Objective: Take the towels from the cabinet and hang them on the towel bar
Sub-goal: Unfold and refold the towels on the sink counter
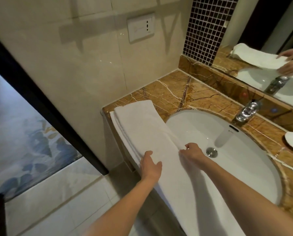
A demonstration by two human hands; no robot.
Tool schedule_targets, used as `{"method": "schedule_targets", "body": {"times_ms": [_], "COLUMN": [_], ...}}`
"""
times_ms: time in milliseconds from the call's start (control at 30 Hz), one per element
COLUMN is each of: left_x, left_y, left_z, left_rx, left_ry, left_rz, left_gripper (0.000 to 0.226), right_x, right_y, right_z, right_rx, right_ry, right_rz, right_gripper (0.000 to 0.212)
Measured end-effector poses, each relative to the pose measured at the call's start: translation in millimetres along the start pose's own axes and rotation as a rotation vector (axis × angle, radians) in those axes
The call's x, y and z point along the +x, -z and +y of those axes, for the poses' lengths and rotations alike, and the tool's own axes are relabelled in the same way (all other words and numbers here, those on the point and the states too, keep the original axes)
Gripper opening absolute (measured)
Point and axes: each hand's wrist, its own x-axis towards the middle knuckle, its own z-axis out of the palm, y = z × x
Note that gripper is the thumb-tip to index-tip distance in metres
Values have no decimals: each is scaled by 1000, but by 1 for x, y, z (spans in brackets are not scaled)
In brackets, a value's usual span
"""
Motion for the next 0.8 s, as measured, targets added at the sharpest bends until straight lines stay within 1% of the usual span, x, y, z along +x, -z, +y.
{"method": "schedule_targets", "body": {"times_ms": [67, 133, 233, 367, 467, 600, 667, 800], "left_x": [-1, -1, -4, -7, -7, -8, -9, -10], "left_y": [-2, -2, 1, 3, 4, 6, 8, 15], "left_z": [0, 0, 3, 7, 10, 20, 27, 42], "left_rx": [-42, -71, -96, -117, -111, -122, -127, -137], "left_ry": [-8, -31, -73, -103, -119, -146, -165, -217], "left_rz": [5, 16, -5, -50, -47, -61, -66, -59], "left_gripper": [41, 40, 48, 60, 60, 60, 60, 61], "right_x": [0, 0, 1, 0, 1, 0, -1, -6], "right_y": [2, 5, 11, 19, 21, 24, 25, 29], "right_z": [4, 6, 7, 4, 4, -1, -1, -4], "right_rx": [-15, 2, 33, 81, 87, 95, 116, 185], "right_ry": [-20, -24, -24, -14, -3, 3, -6, -1], "right_rz": [-39, -63, -76, -112, -149, -200, -227, -278], "right_gripper": [9, 8, 14, 6, 6, 20, 24, 17]}}
